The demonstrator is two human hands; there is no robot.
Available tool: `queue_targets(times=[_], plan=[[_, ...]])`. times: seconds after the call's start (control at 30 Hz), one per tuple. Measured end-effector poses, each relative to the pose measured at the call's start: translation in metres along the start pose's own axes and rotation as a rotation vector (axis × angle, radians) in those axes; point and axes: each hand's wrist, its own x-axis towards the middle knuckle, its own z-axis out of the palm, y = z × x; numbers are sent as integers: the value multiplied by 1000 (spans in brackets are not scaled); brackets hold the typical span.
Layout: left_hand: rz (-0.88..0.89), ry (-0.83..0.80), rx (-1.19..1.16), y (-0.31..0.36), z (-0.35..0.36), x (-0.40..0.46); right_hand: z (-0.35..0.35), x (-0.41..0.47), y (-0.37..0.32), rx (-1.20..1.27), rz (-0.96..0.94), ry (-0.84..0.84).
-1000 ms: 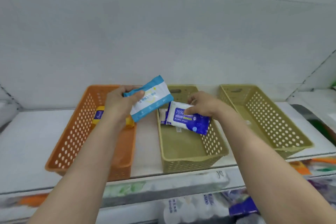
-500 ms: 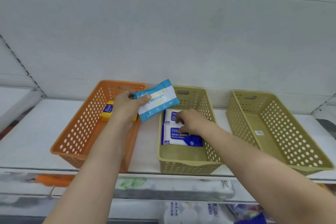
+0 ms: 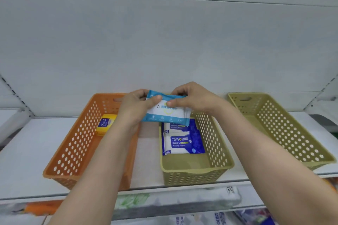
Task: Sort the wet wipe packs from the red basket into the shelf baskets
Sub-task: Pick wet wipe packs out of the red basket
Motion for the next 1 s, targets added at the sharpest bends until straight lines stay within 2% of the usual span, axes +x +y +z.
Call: queue_targets(times=[0.1, 0.2, 0.4, 0.5, 0.57, 0.77, 0.9, 1.0], plan=[[3, -35, -31, 4, 12, 1, -17, -6, 7, 103, 73, -15], [0, -54, -43, 5, 32, -1, -38, -15, 14, 77, 108, -19], [14, -72, -66, 6, 109, 8, -118, -55, 37, 3, 90, 230], [25, -121, 30, 3, 155, 14, -166, -79, 65, 51, 142, 431], [-4, -183, 138, -3, 184, 20, -193, -92, 88, 18, 205, 499], [-224, -325, 441, -28, 248, 37, -222, -96, 157, -344, 417, 298], [-284, -323, 429, -39, 268, 37, -213, -76, 183, -537, 469, 117], [-271, -276, 418, -47, 272, 37, -202, -61, 199, -575, 489, 44]])
